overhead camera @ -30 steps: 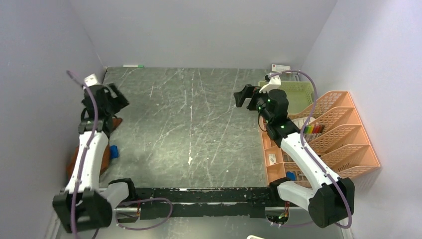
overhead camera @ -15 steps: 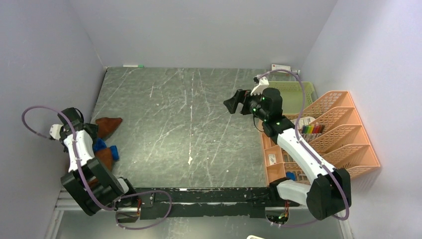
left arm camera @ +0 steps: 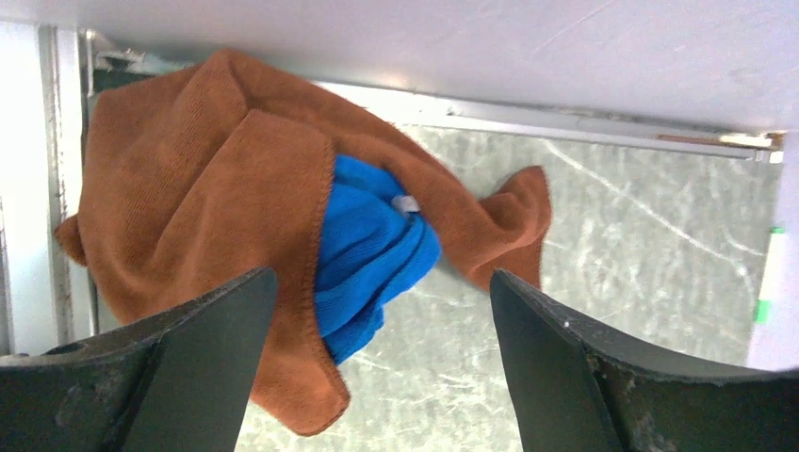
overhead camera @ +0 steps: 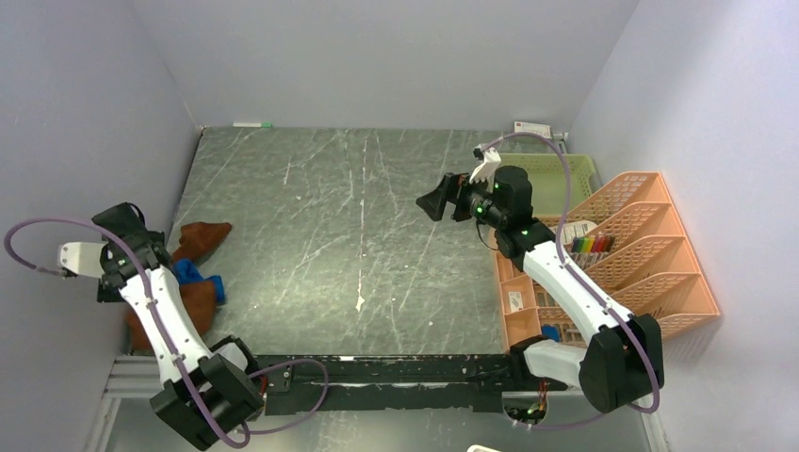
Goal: Roll the towels
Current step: Pick up the towel at the corner of the board.
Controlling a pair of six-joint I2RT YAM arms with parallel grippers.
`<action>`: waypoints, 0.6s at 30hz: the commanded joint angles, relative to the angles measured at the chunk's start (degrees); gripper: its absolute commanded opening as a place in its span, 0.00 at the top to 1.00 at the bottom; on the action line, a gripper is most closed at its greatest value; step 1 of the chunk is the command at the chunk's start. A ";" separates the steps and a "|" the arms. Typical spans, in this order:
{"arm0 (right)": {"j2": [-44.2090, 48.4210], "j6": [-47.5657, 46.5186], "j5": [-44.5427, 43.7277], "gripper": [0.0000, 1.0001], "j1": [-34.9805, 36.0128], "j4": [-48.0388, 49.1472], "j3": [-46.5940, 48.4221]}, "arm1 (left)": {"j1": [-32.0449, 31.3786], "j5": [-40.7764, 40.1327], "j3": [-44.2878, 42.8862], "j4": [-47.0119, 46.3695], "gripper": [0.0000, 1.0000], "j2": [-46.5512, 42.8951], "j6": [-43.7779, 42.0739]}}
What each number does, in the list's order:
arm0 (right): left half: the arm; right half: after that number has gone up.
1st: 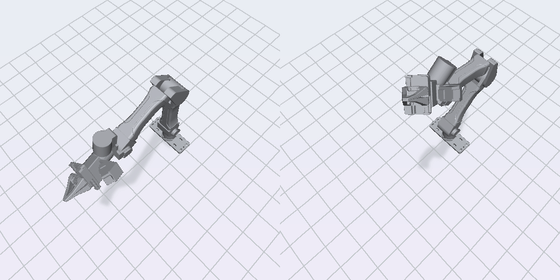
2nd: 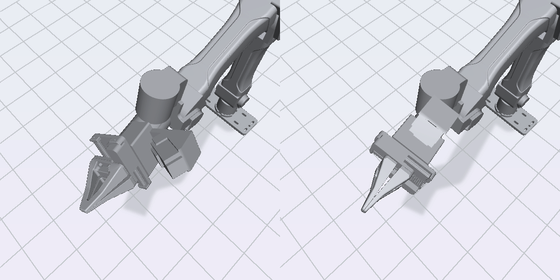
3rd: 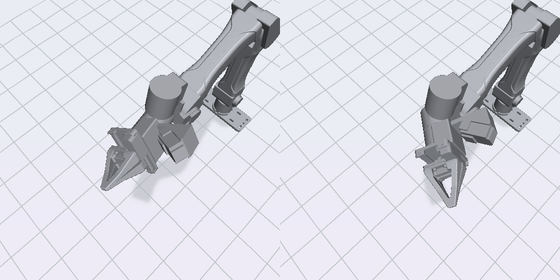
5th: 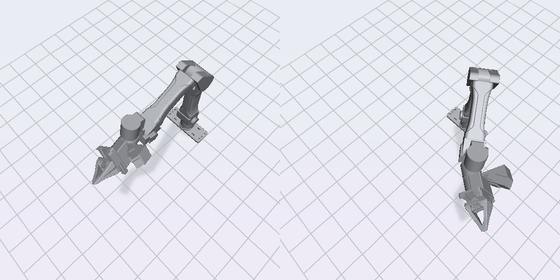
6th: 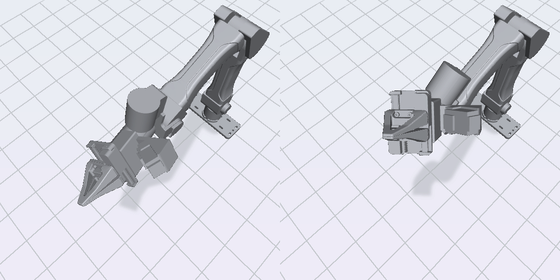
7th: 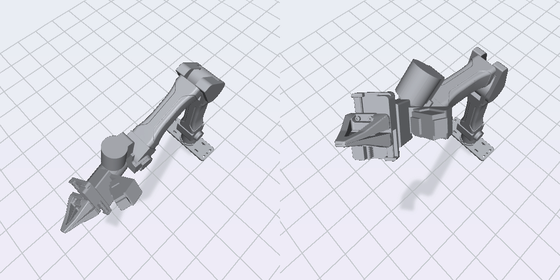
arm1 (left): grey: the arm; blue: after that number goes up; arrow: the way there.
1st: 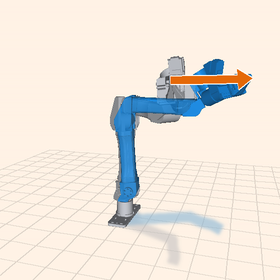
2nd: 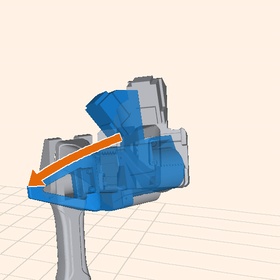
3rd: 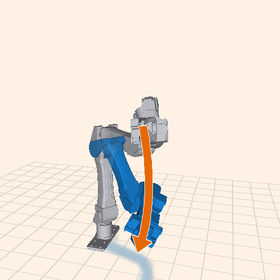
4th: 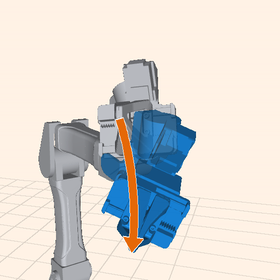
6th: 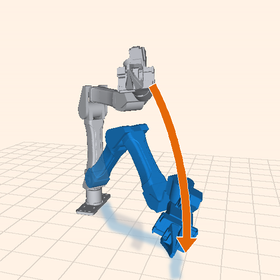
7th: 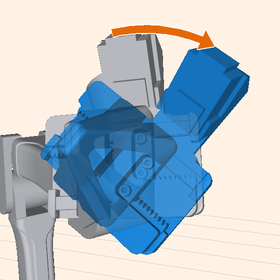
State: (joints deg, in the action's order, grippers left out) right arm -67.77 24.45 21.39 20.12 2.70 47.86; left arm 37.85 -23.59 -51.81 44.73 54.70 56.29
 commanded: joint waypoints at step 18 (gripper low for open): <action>5.94 -2.61 0.48 0.00 0.50 -4.31 -2.64 | 0.25 4.40 8.18 7.92 0.87 -6.53 2.17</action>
State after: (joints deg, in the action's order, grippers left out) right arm -62.35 21.93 21.63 20.27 -1.65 45.82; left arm 37.82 -18.81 -39.62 50.74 49.65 59.27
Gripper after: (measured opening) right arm 0.999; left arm 0.267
